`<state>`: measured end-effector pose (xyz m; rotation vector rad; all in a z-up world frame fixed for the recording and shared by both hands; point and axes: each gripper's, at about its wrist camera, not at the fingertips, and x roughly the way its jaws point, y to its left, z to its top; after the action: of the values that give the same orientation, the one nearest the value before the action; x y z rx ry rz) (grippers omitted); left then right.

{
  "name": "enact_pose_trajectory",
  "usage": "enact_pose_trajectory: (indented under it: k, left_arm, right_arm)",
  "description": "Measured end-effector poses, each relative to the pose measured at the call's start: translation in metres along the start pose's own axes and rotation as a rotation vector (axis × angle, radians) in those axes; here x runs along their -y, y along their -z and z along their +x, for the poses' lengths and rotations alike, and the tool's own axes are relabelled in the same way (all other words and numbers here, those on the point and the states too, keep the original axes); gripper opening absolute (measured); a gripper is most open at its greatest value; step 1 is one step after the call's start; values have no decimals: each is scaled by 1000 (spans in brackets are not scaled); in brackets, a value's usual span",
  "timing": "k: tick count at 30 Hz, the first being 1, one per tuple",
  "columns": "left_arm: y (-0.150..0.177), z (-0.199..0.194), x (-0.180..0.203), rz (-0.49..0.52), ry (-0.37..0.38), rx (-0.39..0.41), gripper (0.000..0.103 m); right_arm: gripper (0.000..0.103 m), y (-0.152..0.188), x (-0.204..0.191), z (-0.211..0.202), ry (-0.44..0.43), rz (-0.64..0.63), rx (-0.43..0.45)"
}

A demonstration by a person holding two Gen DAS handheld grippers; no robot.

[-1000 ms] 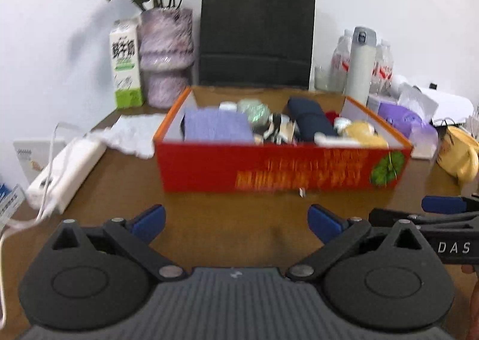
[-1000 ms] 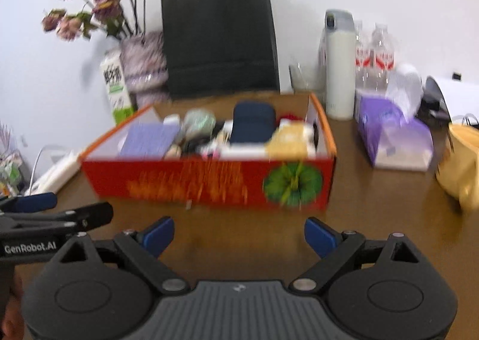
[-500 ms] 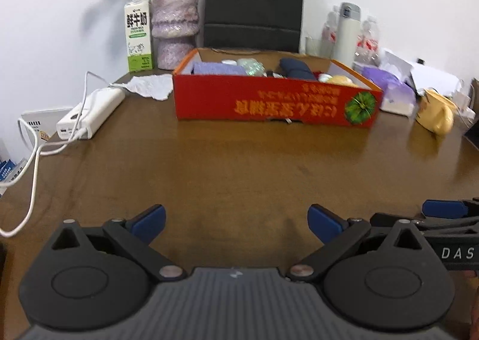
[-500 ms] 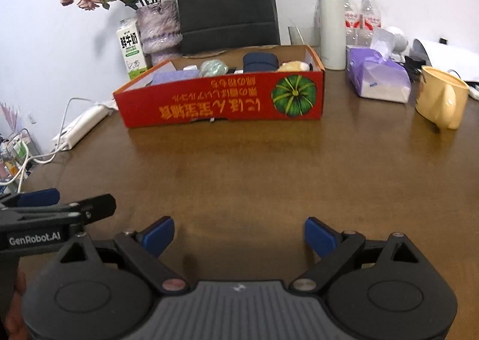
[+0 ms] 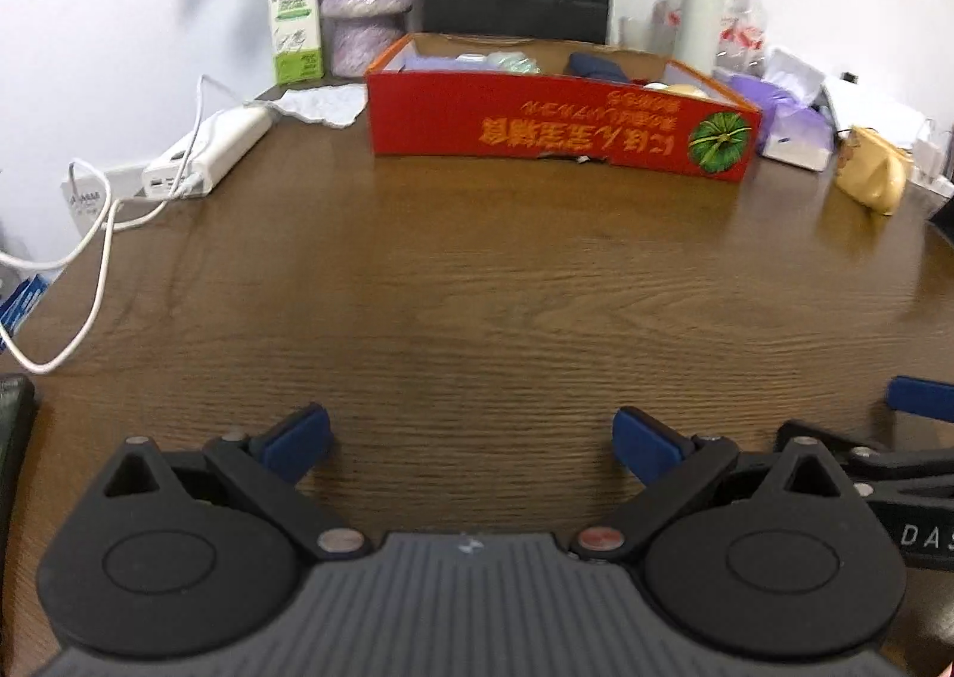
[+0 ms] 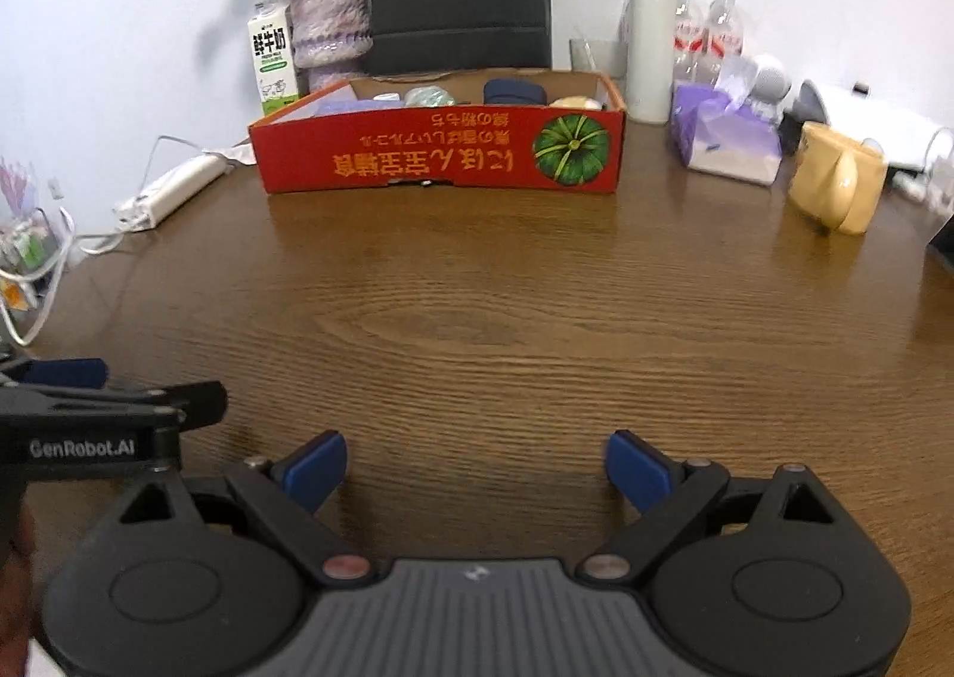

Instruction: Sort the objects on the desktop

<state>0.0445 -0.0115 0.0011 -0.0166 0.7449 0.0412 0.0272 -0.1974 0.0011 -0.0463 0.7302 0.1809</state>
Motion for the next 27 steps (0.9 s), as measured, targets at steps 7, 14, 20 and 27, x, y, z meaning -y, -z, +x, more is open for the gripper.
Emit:
enact_pose_trajectory:
  k: [7, 14, 20, 27]
  left_arm:
    - [-11, 15, 1, 11, 3, 21, 103]
    - [-28, 34, 12, 58, 22, 25, 103]
    - [-33, 41, 11, 31, 20, 25, 103]
    - [-35, 46, 10, 23, 17, 45, 103]
  right_arm:
    - [103, -11, 7, 18, 25, 19, 19]
    - [103, -30, 12, 40, 26, 23, 25]
    - [103, -40, 18, 53, 21, 18, 29]
    - [103, -43, 19, 58, 26, 25, 30]
